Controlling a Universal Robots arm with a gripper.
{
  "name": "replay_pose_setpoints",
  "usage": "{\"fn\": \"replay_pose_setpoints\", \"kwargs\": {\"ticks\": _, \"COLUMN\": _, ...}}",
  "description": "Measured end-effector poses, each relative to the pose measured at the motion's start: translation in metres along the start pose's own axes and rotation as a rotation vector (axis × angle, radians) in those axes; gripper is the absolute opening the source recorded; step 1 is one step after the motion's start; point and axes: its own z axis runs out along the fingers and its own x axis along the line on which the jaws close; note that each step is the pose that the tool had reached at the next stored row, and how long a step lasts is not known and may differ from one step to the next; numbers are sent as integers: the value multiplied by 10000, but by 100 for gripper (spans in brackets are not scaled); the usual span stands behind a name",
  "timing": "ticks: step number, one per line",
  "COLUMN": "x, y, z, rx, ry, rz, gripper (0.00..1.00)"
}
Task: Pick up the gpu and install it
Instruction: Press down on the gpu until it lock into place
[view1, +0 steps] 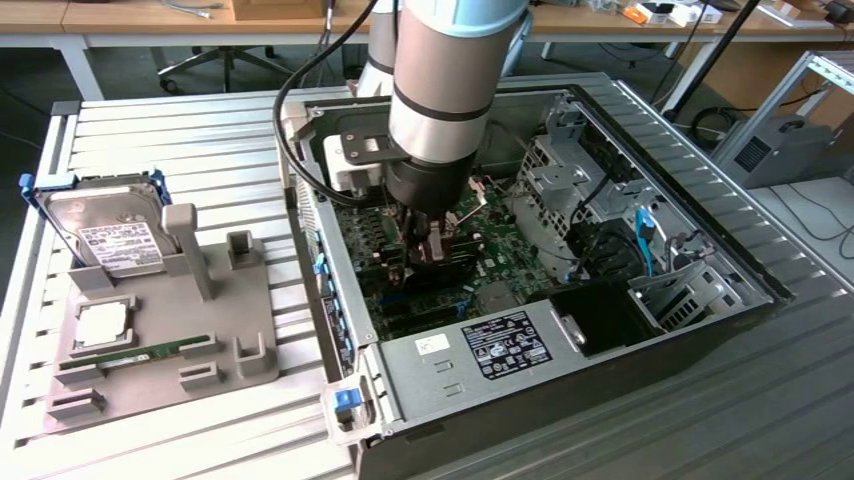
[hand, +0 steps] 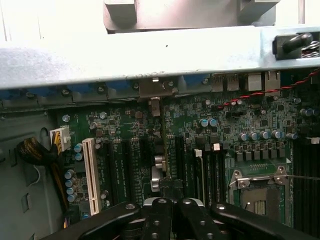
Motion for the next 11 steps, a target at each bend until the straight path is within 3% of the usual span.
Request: {"fn": "replay_pose_setpoints", "kwargs": {"ticks": 11, "x": 0, "y": 3, "z": 0, "rx": 0, "ry": 0, "rz": 0, "gripper": 11}}
